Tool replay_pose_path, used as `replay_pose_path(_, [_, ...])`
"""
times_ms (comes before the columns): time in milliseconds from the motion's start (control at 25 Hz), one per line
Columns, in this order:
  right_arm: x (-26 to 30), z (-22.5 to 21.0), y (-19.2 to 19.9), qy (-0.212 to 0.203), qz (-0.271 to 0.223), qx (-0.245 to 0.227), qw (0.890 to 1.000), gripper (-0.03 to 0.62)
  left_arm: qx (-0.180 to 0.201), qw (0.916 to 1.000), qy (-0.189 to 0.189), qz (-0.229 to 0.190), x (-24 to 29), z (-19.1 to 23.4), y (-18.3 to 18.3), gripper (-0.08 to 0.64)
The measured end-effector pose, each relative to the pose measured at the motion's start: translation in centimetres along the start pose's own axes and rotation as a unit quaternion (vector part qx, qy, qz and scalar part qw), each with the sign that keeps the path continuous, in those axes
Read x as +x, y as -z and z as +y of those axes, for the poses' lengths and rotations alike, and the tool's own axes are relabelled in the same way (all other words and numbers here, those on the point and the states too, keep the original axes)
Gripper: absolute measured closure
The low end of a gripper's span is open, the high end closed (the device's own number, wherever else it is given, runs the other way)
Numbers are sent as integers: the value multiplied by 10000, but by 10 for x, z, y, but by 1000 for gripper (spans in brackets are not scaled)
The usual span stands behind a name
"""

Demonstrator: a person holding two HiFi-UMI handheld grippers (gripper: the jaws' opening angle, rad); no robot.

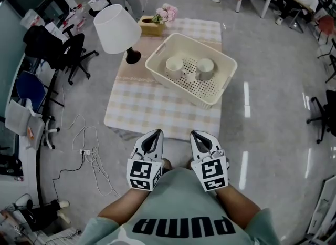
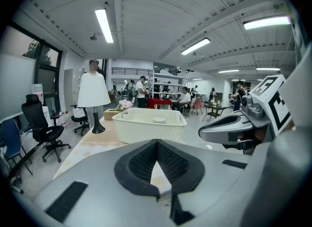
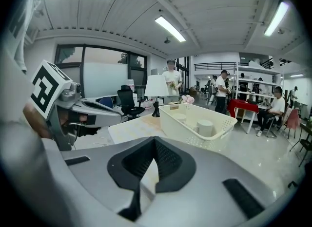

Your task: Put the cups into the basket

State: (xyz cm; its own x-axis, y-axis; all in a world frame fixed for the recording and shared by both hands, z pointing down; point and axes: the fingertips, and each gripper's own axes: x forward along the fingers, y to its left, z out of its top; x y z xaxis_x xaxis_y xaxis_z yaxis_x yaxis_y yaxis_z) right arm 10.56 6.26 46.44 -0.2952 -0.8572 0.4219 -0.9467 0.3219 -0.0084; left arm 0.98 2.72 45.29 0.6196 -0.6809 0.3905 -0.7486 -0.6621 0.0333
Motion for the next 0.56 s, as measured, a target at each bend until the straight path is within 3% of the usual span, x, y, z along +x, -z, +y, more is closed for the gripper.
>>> replay_pose_path(560, [3,11,-11,131,-25,-64,9999,581,22,9998,208,-35,0,14,-9,558])
